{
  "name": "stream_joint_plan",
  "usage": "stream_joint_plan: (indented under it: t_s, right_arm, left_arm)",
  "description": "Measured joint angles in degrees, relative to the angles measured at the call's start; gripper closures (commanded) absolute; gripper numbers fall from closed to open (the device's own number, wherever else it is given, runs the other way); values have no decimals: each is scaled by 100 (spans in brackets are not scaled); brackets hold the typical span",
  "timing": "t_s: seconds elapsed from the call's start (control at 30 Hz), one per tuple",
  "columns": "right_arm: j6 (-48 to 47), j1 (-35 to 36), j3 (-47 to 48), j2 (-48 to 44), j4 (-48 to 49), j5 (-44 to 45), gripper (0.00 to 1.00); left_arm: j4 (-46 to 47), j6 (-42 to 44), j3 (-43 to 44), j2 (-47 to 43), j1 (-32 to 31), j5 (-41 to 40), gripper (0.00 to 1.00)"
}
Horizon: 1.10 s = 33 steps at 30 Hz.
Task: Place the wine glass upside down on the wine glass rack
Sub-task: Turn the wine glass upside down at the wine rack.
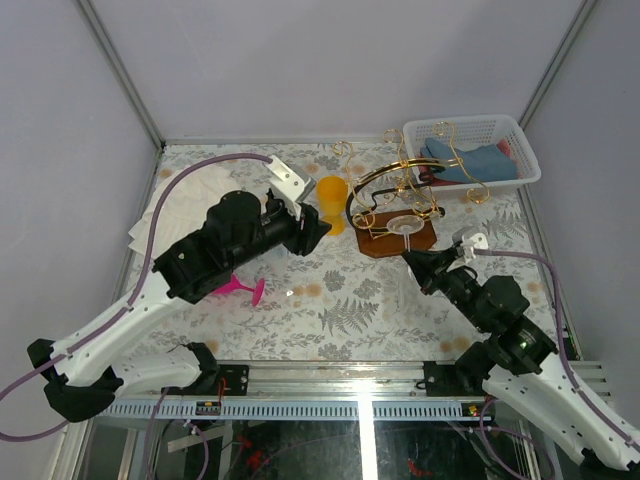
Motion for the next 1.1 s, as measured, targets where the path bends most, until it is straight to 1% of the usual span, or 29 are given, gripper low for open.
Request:
stream_joint_plan:
  t_s: [0.17,0.2,0.33,0.43,0.57,0.7,0.83,1.0,1.1]
  right_arm:
    - [-393,0,-868,-433,1016,632,100]
    - [-584,0,-1060,-459,1388,857,100]
    - [-1043,0,-1449,-608,2218,1342,100]
    - [-1351,0,-1694,-822,2610,1709,100]
    - [-1805,0,-1845,-1032,2944,2400,100]
    - [-2157,0,-1908,-1060,3222,2896,100]
    - [-2400,0,-1937,-960,3475,3082,100]
    - [-2555,-26,-1937,-393,3762,3077,100]
    - [-2538,-216,-1934,-81,3788,2964,100]
  left_arm:
    - [149,-120,-90,-7,103,175,50]
    - [155,-136,-146,-7,114,205,50]
    - [188,-136,-219,-7,125,238,50]
    - [197,-136,-254,-7,131,247,50]
    - [205,-136,-304,-7,166,278,50]
    - [205,-136,-315,-4,199,304,50]
    - [208,-136,-319,-4,205,337,50]
    - [225,-136,-337,-2,236,387,50]
    - [229,-136,-345,4,236,393,50]
